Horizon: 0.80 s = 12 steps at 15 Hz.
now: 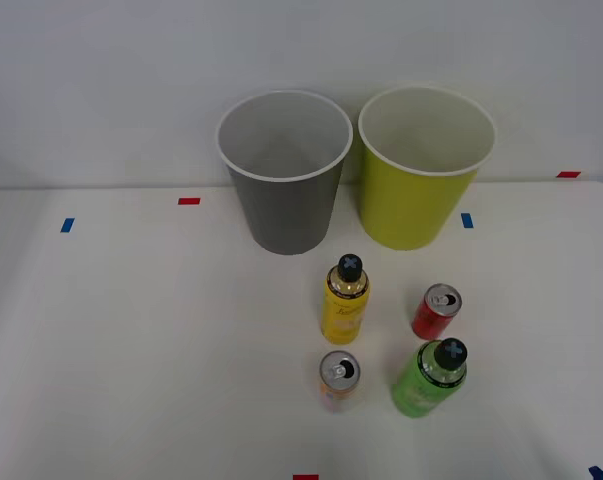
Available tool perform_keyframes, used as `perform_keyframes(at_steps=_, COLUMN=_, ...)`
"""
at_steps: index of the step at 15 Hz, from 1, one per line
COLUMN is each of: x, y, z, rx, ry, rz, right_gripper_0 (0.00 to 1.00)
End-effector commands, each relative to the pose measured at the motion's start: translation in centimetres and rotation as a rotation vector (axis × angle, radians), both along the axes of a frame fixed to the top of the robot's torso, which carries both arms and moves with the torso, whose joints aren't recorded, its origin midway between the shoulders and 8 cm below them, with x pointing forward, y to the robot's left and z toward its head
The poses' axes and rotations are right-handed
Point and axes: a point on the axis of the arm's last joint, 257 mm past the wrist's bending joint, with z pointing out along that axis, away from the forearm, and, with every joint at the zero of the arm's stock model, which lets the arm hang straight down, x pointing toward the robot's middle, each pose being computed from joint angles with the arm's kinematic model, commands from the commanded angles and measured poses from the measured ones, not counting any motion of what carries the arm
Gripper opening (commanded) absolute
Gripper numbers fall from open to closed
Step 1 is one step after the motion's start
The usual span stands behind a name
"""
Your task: Put cans in the gray bin, plastic bottles in the light green bin
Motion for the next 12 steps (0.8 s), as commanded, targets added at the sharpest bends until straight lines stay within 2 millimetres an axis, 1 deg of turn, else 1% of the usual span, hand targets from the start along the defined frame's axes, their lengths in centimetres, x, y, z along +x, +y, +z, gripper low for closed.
perform_keyframes(at_steps=1, x=0.5, y=-0.3, z=0.3, rx=-0.022, ry=-0.021, rz=-0.002, right_gripper_0=1.0)
perform_keyframes(at_steps=4, x=1.5, y=0.6, z=0.9, rx=-0.007, ry=-0.057, rz=0.01, right_gripper_0=1.0)
perform_keyframes(at_steps=7, x=2.9, y=2.6, z=1.6, rx=0.051, ry=-0.098, rz=0.038, right_gripper_0=1.0)
perform_keyframes(at_steps=9, x=4.1, y=3.9, z=1.6, rx=0.085, ry=-0.102, rz=0.055, right_gripper_0=1.0)
perform_keyframes(at_steps=12, x=6.0, y=4.7, z=1.3, rx=0.08, ry=-0.108, rz=0.017, right_gripper_0=1.0)
